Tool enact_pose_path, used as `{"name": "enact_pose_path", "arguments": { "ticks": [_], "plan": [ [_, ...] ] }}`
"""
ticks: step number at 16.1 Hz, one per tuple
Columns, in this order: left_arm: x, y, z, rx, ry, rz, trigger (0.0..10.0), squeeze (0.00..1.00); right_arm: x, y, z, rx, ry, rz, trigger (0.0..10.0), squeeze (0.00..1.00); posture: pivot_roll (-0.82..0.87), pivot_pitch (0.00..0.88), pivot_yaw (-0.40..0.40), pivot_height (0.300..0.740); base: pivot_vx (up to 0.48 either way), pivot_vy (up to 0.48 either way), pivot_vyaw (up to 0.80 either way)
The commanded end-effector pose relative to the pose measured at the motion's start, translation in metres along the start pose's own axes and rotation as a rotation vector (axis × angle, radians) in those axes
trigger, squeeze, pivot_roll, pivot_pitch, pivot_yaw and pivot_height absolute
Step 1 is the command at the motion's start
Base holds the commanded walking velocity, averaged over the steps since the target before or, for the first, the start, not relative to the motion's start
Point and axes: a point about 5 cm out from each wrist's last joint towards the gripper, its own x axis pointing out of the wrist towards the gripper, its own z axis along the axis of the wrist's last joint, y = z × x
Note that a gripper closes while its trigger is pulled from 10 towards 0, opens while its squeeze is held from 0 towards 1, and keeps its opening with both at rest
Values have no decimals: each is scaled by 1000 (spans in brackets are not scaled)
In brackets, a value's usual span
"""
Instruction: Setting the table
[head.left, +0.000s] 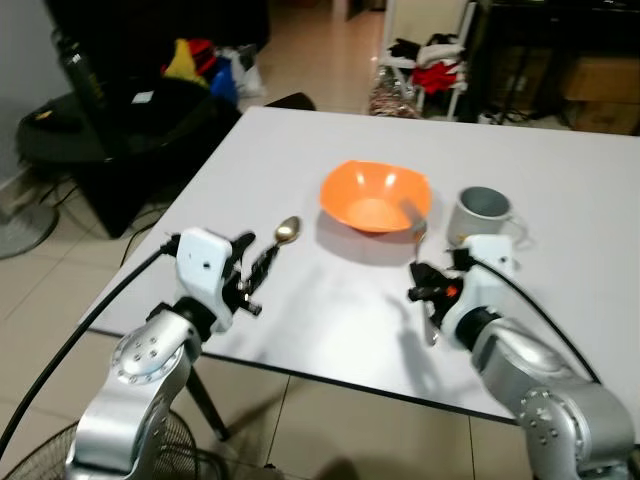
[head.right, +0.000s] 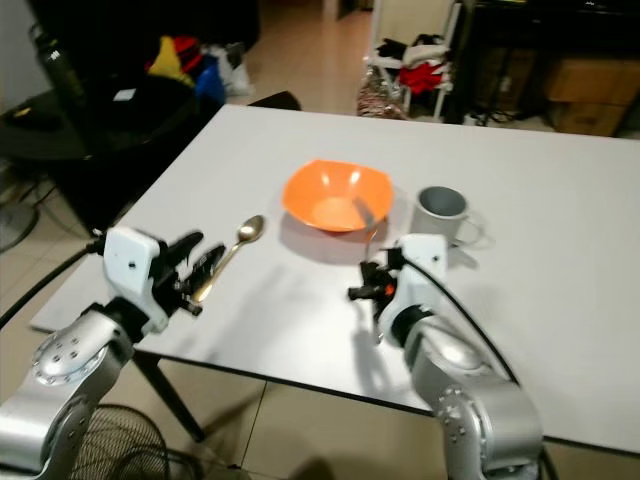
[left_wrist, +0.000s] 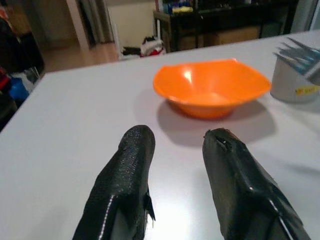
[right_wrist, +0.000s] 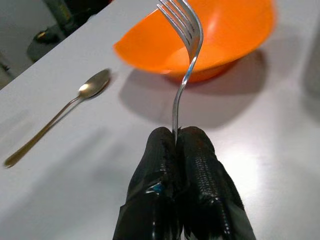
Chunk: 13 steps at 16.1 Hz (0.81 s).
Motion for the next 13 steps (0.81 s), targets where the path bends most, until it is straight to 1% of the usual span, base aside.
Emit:
{"name": "enact_pose_path", "arguments": {
  "ticks": [1, 3, 4, 5, 7, 9, 10, 13],
  "plan": [
    [-2, -3, 2, 7, 8, -46, 10000, 0, 0, -1, -3, 7, 28, -12, 10000, 0, 141, 0, 55, 727, 0, 0, 0],
    [-4, -10, -3, 27, 41, -131, 10000, 0, -1, -10, -11, 2, 94, -91, 10000, 0, 141, 0, 56, 727, 0, 0, 0],
    [-5, -10, -3, 25, 44, -137, 10000, 0, -1, -14, -14, 4, 116, -127, 10000, 0, 138, 0, 58, 727, 0, 0, 0],
    [-6, -12, -4, 26, 50, -163, 10000, 0, -3, -24, -19, 11, 154, -206, 10000, 0, 136, 0, 60, 727, 0, 0, 0],
    [-8, -15, -5, 16, 56, -189, 10000, 0, -9, -35, -26, 24, 191, -269, 10000, 0, 129, 0, 67, 727, 0, 0, 0],
    [-7, -17, -6, 11, 60, -212, 10000, 0, -10, -39, -32, 15, 217, -279, 10000, 0, 125, 0, 71, 727, 0, 0, 0],
    [-8, -21, -8, 1, 69, -239, 10000, 0, -10, -42, -33, 23, 213, -286, 10000, 0, 123, 0, 74, 727, 0, 0, 0],
    [-14, -31, -13, -12, 93, -326, 10000, 0, -8, -45, -31, 16, 199, -270, 10000, 0, 119, 0, 75, 727, 0, 0, 0]
  ]
}}
